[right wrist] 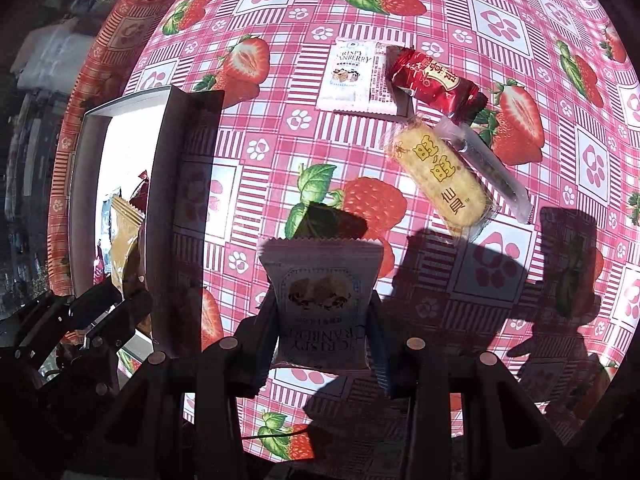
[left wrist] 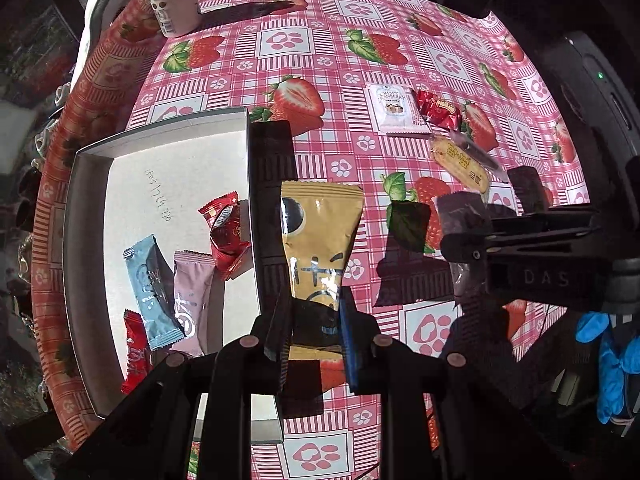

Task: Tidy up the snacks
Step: 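Carry the tan bar and cranberry packet into the white tray and open both tools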

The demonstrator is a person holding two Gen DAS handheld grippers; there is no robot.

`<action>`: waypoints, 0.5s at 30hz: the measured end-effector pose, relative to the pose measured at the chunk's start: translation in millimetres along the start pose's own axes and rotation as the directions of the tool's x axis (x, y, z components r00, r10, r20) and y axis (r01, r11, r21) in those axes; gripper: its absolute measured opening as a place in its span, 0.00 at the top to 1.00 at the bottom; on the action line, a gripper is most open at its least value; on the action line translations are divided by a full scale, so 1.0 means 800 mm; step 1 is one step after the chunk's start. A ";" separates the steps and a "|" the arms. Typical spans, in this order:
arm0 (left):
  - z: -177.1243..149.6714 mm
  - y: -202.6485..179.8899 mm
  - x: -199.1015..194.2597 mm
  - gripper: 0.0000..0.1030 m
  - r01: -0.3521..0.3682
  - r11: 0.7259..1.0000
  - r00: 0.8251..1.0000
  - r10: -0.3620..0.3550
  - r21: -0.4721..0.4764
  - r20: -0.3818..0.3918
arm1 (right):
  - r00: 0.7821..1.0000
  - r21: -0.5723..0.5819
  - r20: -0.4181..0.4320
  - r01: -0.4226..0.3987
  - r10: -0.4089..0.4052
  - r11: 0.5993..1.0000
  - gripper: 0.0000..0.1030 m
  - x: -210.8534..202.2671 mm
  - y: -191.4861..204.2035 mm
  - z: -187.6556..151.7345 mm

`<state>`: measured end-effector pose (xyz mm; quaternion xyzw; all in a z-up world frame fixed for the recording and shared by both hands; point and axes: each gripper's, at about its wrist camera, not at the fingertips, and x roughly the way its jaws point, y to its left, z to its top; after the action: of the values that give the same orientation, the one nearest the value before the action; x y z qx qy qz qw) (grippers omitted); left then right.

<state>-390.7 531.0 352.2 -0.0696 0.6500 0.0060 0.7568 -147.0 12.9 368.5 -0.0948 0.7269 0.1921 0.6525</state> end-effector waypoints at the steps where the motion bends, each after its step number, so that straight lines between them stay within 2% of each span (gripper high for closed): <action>1: -0.001 0.009 -0.001 0.77 -0.005 1.000 1.000 0.005 -0.014 0.000 | 1.000 -0.010 0.002 -0.005 0.005 1.000 0.59 -0.001 0.010 0.005; 11: -0.011 0.114 -0.005 0.77 -0.050 0.984 0.999 0.052 -0.174 0.007 | 0.999 -0.112 0.013 -0.040 0.042 0.993 0.59 0.004 0.112 0.032; 15: -0.019 0.148 0.003 0.77 -0.067 0.971 0.998 0.067 -0.228 -0.011 | 0.999 -0.150 0.010 -0.047 0.049 0.988 0.59 0.017 0.142 0.025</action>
<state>-416.8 646.0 336.0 -0.1341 0.6482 0.1060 0.7421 -174.9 125.7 371.4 -0.1248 0.7079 0.2623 0.6438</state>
